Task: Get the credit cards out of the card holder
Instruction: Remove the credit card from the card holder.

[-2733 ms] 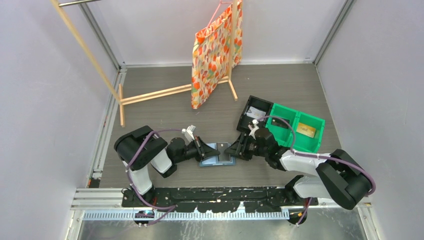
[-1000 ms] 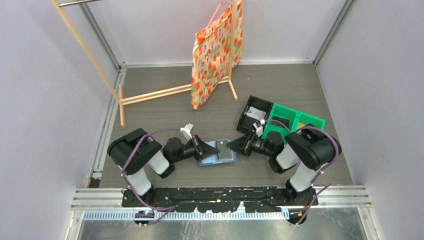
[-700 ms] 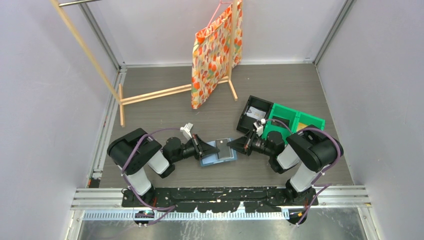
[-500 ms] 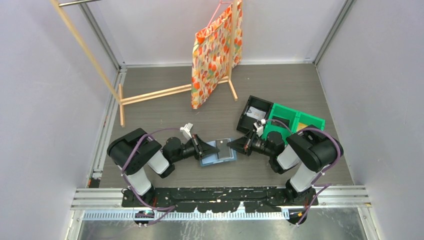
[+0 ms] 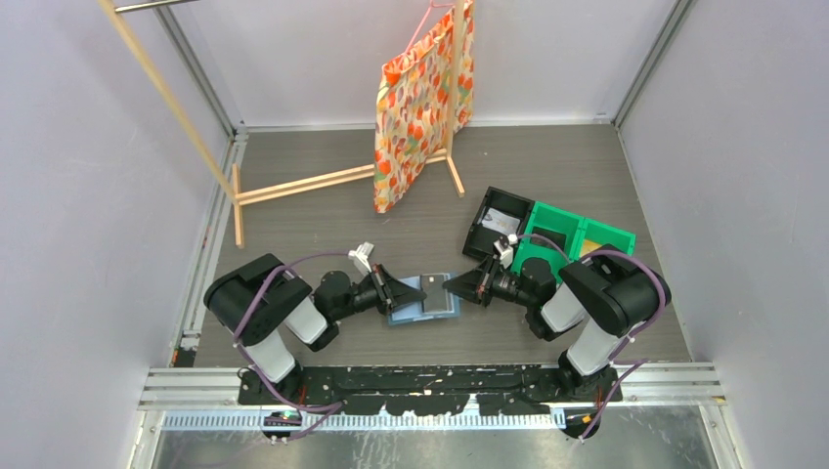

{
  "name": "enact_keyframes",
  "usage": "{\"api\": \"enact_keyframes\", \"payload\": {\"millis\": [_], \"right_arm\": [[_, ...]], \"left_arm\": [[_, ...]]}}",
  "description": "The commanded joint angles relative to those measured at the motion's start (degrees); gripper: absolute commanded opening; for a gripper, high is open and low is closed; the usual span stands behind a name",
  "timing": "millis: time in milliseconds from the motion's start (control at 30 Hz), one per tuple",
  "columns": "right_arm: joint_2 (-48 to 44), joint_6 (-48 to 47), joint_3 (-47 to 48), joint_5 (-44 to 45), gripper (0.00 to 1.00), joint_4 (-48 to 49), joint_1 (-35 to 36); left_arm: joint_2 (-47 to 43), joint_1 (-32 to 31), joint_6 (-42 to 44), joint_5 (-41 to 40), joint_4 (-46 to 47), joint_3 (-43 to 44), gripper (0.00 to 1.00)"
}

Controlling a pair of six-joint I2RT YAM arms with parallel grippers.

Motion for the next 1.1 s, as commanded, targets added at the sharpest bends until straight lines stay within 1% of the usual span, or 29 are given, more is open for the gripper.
{"api": "enact_keyframes", "payload": {"millis": [0,233,400,433,467,500,533,600,633,667,833,1067], "right_arm": [[-0.6,0.18,-0.28,4.34,0.01,3.7,-1.36],[-1.94,0.16,-0.54,4.74,0.01,3.7,-1.57],[-1.26,-0.11,0.25,2.82,0.01,3.7,-1.58],[-0.82,-0.3,0.32,2.45,0.02,3.7,-1.57],[-0.12,-0.67,0.16,2.22,0.11,3.72,-1.54],[0.54,-0.97,0.04,1.99,0.24,3.71,-1.54],[1.15,-1.38,-0.22,1.85,0.31,3.7,-1.62],[2.03,-2.62,-0.89,1.5,0.49,3.7,-1.59],[2.39,-2.95,-1.28,1.01,0.54,3.66,-1.54],[2.7,-3.48,-1.44,0.62,0.57,3.63,-1.52],[4.58,-5.19,-1.67,-0.38,0.59,3.61,-1.59],[7.0,-5.46,0.47,-2.95,0.65,3.78,-1.6]], "left_arm": [[-1.39,0.71,1.26,0.6,1.49,-2.23,0.0],[-1.42,1.01,1.44,0.65,1.56,-3.71,0.01],[-1.4,1.15,1.67,0.68,1.56,-3.58,0.01],[-1.22,1.16,1.75,0.76,1.56,-3.41,0.01],[-0.97,1.21,1.68,0.92,1.55,-3.16,0.01],[-0.81,1.25,1.63,1.22,1.56,-2.84,0.01],[-0.88,1.25,1.49,1.37,1.56,-2.56,0.01],[-1.31,1.3,1.41,1.48,1.56,-2.24,0.01],[-1.6,1.44,1.41,1.59,1.56,-2.21,0.01],[-1.88,1.68,1.26,1.71,1.51,-2.21,0.0],[-2.55,2.4,0.95,2.23,1.56,-2.42,0.01],[-3.69,2.93,0.36,2.8,1.47,-2.49,0.01]]}}
